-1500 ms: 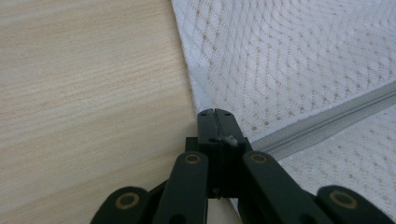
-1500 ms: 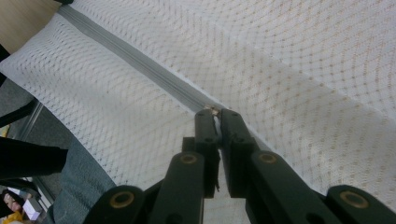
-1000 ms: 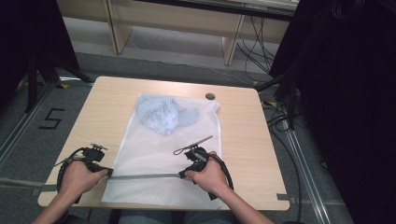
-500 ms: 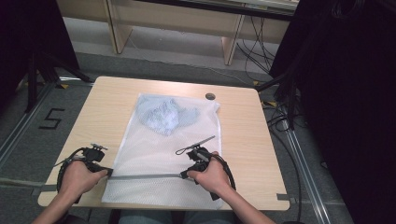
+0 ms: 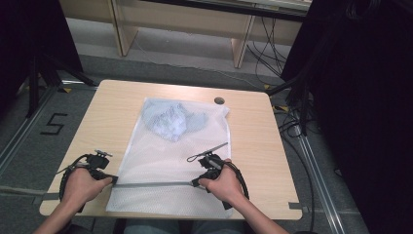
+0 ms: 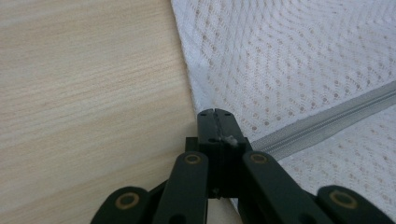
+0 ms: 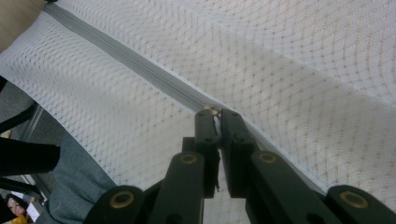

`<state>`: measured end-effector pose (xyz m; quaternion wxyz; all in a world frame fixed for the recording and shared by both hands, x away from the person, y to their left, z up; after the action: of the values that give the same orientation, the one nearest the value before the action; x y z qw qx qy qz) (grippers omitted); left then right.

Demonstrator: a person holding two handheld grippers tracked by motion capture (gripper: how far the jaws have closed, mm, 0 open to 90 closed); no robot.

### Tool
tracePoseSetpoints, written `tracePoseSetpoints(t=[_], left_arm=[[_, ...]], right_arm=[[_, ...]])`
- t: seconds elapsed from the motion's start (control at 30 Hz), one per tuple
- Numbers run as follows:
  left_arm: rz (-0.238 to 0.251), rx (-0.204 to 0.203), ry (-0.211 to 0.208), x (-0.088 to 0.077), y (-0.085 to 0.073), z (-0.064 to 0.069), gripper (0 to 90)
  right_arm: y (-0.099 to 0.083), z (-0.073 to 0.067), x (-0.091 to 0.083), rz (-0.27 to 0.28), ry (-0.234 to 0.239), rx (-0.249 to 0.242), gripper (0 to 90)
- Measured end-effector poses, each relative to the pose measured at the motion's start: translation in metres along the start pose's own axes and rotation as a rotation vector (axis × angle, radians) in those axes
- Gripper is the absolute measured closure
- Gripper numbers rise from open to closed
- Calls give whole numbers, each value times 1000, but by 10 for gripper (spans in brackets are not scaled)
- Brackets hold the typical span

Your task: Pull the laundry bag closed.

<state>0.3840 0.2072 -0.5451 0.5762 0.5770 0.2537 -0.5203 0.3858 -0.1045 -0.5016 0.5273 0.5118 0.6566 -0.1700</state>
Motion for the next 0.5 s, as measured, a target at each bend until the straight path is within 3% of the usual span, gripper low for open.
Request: tracePoseSetpoints(t=[0.1,0.13,0.2,0.47,0.5], left_arm=[[2,0,-1,0,0,0,898],[-1,0,-1,0,0,0,898],[2,0,1,0,0,0,898],[3,0,3,0,0,1,898],[4,0,3,0,0,1,898]], right_arm=[[-1,6,1,10,-16,-54,869],[-1,3,-1,13,-15,-13,869],[-2,3,-2,2,-11,-1,869],[-3,9,-5,13,-19,-11,869],[-4,12,-5,15,-37,-25,869]])
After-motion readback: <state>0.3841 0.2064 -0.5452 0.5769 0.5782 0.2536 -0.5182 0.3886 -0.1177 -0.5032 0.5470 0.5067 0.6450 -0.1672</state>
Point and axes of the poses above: each handheld gripper's, and its own axes: x roughly forward along the jaws, y roughly out of its top, z roughly to its right, the point moved 6 cm from there along x, roughly forward along the jaws, and after that the axes turned 1 degree about y, right-handed, at the moved point
